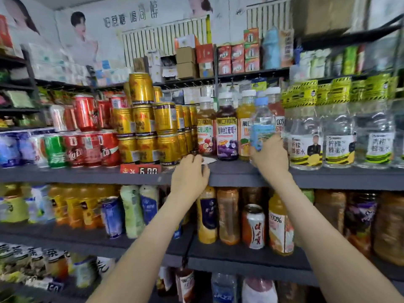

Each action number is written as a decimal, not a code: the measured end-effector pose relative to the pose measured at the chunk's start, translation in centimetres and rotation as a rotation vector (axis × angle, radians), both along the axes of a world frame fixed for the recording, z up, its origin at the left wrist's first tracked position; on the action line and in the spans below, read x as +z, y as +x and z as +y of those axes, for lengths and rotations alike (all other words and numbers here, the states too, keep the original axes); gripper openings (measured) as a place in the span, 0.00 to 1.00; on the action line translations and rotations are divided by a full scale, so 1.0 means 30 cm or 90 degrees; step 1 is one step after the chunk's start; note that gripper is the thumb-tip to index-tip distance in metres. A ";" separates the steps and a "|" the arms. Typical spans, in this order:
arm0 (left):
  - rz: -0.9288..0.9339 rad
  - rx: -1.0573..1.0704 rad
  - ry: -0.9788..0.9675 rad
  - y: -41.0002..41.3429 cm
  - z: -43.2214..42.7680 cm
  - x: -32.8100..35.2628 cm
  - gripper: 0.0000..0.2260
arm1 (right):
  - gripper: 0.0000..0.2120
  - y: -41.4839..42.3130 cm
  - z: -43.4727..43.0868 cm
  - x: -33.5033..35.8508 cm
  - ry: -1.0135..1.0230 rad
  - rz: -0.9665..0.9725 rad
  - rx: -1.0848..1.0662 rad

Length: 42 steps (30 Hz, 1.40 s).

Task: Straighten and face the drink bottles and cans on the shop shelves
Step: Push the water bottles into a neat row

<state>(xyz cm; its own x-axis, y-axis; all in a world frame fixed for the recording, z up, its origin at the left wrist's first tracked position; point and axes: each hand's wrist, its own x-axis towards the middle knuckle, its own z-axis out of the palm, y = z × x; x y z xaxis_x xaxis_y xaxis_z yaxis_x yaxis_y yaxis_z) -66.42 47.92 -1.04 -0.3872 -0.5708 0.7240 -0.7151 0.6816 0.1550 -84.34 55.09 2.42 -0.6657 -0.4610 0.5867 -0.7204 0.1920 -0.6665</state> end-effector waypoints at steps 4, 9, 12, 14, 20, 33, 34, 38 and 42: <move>0.055 -0.077 -0.029 0.000 -0.070 -0.036 0.16 | 0.25 -0.010 -0.024 0.002 -0.003 -0.001 -0.002; 0.044 -0.078 -0.046 -0.006 -0.061 -0.010 0.13 | 0.20 0.017 0.013 -0.002 -0.032 0.021 -0.037; 0.064 -0.135 -0.030 -0.034 -0.014 0.001 0.14 | 0.21 0.046 0.072 -0.009 -0.094 0.041 -0.014; 0.072 -0.185 -0.017 -0.070 0.042 0.003 0.17 | 0.22 0.070 0.127 0.000 -0.121 0.043 -0.008; 0.115 -0.365 0.012 -0.236 0.272 0.022 0.19 | 0.19 0.049 0.373 0.033 -0.178 0.054 0.002; 0.043 -0.567 0.047 -0.907 1.160 0.005 0.23 | 0.18 -0.530 1.288 -0.091 -0.118 0.033 -0.142; 0.035 -0.578 0.048 -0.970 1.230 0.003 0.23 | 0.17 -0.588 1.370 -0.100 -0.113 0.028 -0.153; 0.028 -0.631 0.057 -1.216 1.493 -0.015 0.21 | 0.17 -0.826 1.674 -0.149 -0.125 0.016 -0.195; 0.023 -0.627 0.049 -1.436 1.664 -0.043 0.20 | 0.17 -1.034 1.898 -0.177 -0.123 -0.015 -0.213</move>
<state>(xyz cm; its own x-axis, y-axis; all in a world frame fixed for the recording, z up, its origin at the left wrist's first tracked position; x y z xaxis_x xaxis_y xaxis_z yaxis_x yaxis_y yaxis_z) -109.49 97.83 -2.34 -0.6930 -0.0517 0.7191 0.1722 0.9567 0.2347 -115.36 112.02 -2.89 -0.7745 -0.0979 0.6249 -0.6237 0.2831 -0.7286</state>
